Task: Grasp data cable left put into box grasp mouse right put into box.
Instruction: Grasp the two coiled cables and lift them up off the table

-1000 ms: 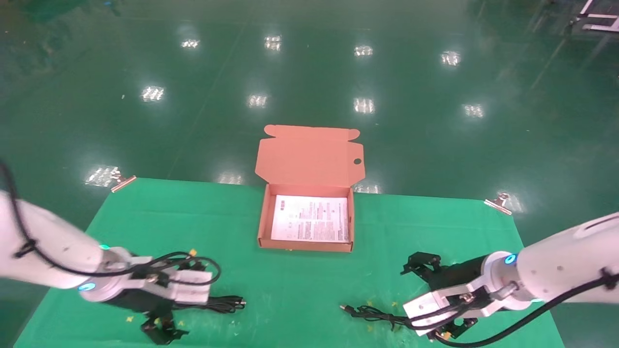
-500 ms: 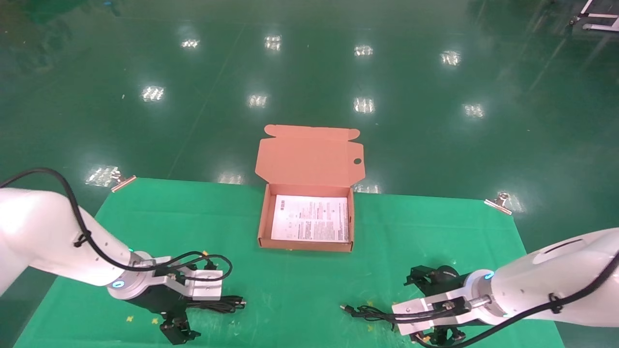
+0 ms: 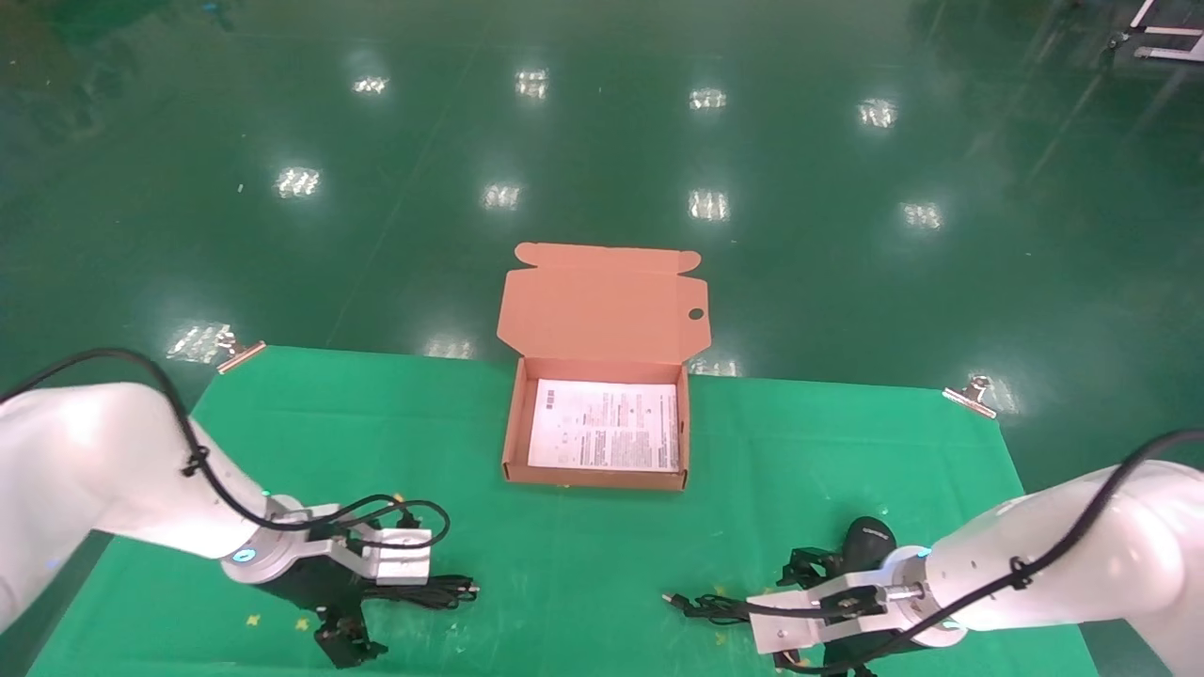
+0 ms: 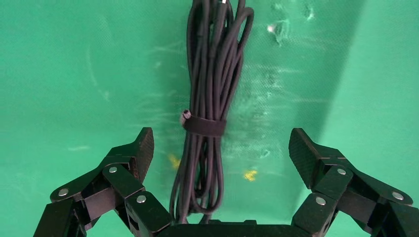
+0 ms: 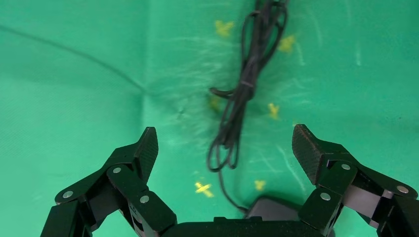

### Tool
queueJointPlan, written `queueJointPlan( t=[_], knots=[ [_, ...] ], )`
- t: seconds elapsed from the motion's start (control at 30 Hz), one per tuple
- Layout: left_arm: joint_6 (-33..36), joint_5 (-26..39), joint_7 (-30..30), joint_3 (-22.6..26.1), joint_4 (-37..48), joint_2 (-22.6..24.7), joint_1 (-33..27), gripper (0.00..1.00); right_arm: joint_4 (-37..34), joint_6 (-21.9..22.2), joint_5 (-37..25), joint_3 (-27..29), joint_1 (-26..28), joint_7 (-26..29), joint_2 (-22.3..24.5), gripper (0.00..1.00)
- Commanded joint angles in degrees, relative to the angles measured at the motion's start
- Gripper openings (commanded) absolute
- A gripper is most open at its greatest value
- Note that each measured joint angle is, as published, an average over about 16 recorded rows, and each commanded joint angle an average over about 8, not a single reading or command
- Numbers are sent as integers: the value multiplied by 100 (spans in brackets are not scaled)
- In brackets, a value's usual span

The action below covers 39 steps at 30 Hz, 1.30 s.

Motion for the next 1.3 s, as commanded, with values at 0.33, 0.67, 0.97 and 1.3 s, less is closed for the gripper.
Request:
queueJointPlan(
  t=[0.33,0.67,0.97,1.3],
  knots=[
    [-283,169,354,103,517,230,-36,0,-608,409,17,38,-38,-195,-246,0],
    [-279,166,344,100,484,218,-37,0,-580,394,21,40,-43,-191,-237,0],
    [-252,168,333,101,441,205,-37,0,-544,363,18,35,-34,-183,-226,0],
    [-250,170,329,100,420,201,-37,0,-528,348,14,30,-31,-181,-222,0]
  ],
)
